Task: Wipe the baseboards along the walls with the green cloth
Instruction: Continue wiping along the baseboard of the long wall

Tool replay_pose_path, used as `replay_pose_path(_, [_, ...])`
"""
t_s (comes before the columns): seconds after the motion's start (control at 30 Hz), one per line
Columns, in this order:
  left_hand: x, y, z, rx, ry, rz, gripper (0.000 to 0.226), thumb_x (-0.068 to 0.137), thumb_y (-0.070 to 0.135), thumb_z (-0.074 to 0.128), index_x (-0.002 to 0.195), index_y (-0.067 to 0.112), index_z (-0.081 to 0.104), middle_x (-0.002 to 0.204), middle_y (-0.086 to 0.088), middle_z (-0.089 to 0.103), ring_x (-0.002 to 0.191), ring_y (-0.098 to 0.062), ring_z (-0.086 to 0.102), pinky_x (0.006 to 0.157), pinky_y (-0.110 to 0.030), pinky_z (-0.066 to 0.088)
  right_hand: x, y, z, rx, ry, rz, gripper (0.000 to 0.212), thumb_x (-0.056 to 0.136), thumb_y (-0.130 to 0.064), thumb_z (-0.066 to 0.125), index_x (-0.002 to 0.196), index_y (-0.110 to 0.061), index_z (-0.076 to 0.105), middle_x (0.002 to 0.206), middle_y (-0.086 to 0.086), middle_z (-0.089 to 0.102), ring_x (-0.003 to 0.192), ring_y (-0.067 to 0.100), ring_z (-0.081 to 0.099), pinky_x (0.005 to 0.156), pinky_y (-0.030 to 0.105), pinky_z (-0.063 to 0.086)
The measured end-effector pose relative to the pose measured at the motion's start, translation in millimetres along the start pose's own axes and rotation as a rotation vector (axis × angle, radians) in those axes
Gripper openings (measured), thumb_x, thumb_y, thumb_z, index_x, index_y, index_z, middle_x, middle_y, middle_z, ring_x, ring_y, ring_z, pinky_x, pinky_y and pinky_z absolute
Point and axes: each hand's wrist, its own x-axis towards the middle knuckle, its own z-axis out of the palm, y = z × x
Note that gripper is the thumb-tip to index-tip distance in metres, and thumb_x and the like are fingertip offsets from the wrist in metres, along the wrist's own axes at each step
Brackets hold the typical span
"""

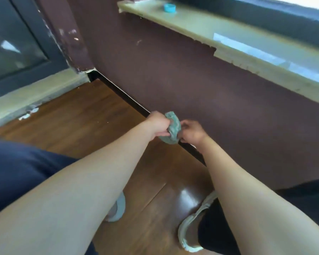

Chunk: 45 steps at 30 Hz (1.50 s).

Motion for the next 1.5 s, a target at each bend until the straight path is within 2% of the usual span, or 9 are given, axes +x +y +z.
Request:
replay_pose_path(0.13, [2.0,-7.0,1.2,-0.047,0.007,-0.013,0.031,0.098,0.008,0.063,0.128,-0.001,0.060,0.124,-0.017,0.065,0.108,-0.032,0.070,0.067,-0.031,0.064,-3.4,4.8,4.9,-0.038,0.028,0.043,0.025,0.084,0.006,0.058,0.093,-0.015,0.068,0.086,0.007,0.068,0.076,0.019,0.062,0.069,0.030,0.052])
replay_pose_path(0.27, [18.2,-23.7,15.1,-0.007,0.019,0.017,0.025,0.095,0.012,0.067,0.119,0.007,0.066,0.118,-0.012,0.070,0.103,-0.030,0.071,0.087,-0.045,0.062,-4.3,8.1,6.6,-0.141,0.029,0.022,0.029,0.080,0.002,0.062,0.099,-0.019,0.071,0.091,0.003,0.074,0.087,0.019,0.070,0.080,0.034,0.059])
replay_pose_path(0.47, [13.1,-7.8,35.1,-0.095,-0.162,0.064,0.034,0.092,0.014,0.072,0.124,0.015,0.062,0.116,-0.009,0.071,0.099,-0.024,0.072,0.085,-0.043,0.063,-20.6,-3.0,-29.4,-0.008,0.131,0.081,0.033,0.087,0.007,0.059,0.113,-0.012,0.069,0.097,0.009,0.074,0.080,0.017,0.071,0.067,0.025,0.060])
replay_pose_path(0.63, [23.8,-27.5,49.4,0.004,-0.117,0.034,0.021,0.097,0.017,0.066,0.118,0.014,0.064,0.109,-0.007,0.070,0.097,-0.023,0.069,0.076,-0.036,0.062,-21.0,19.5,-36.8,-0.162,-0.027,0.185,0.021,0.092,-0.007,0.059,0.107,-0.019,0.068,0.091,0.006,0.073,0.074,0.017,0.066,0.074,0.033,0.056])
replay_pose_path(0.77, [45.5,-46.8,63.1,0.091,-0.010,0.015,0.005,0.097,0.019,0.061,0.098,0.024,0.060,0.114,-0.009,0.069,0.101,-0.028,0.069,0.091,-0.045,0.060,-10.7,58.7,-44.8,-0.233,-0.114,0.273,0.018,0.091,-0.009,0.057,0.100,-0.025,0.060,0.088,0.005,0.066,0.070,0.019,0.062,0.062,0.027,0.046])
replay_pose_path(1.07, [98.4,-74.1,106.9,0.019,0.072,-0.106,0.023,0.095,0.007,0.056,0.117,0.012,0.056,0.115,-0.009,0.064,0.106,-0.027,0.066,0.098,-0.043,0.057,19.3,120.5,-75.8,-0.203,-0.141,0.360,0.014,0.093,-0.014,0.056,0.103,-0.022,0.063,0.083,0.000,0.066,0.078,0.019,0.067,0.072,0.028,0.054])
replay_pose_path(1.23, [170.8,-116.1,117.1,0.030,0.211,-0.196,0.058,0.073,0.023,0.060,0.130,0.010,0.056,0.125,-0.010,0.065,0.112,-0.033,0.067,0.094,-0.045,0.059,31.8,133.4,-72.3,-0.174,-0.210,0.396,0.011,0.098,-0.016,0.051,0.102,-0.020,0.061,0.091,0.002,0.063,0.084,0.022,0.063,0.085,0.035,0.053])
replay_pose_path(1.37, [145.5,-110.6,133.2,0.024,0.171,-0.173,0.046,0.089,0.012,0.056,0.135,0.006,0.053,0.131,-0.018,0.062,0.115,-0.034,0.066,0.093,-0.047,0.059,44.4,146.3,-60.5,-0.184,-0.250,0.407,0.013,0.098,-0.020,0.053,0.089,-0.025,0.060,0.090,0.000,0.064,0.078,0.018,0.064,0.089,0.037,0.054])
replay_pose_path(1.5, [117.9,-124.5,167.3,0.112,0.054,-0.208,0.008,0.091,0.009,0.063,0.099,0.010,0.062,0.108,-0.018,0.072,0.095,-0.031,0.072,0.085,-0.044,0.061,51.5,153.7,-52.3,-0.182,-0.293,0.427,0.008,0.098,-0.021,0.054,0.094,-0.023,0.061,0.084,-0.002,0.063,0.075,0.016,0.062,0.092,0.038,0.053])
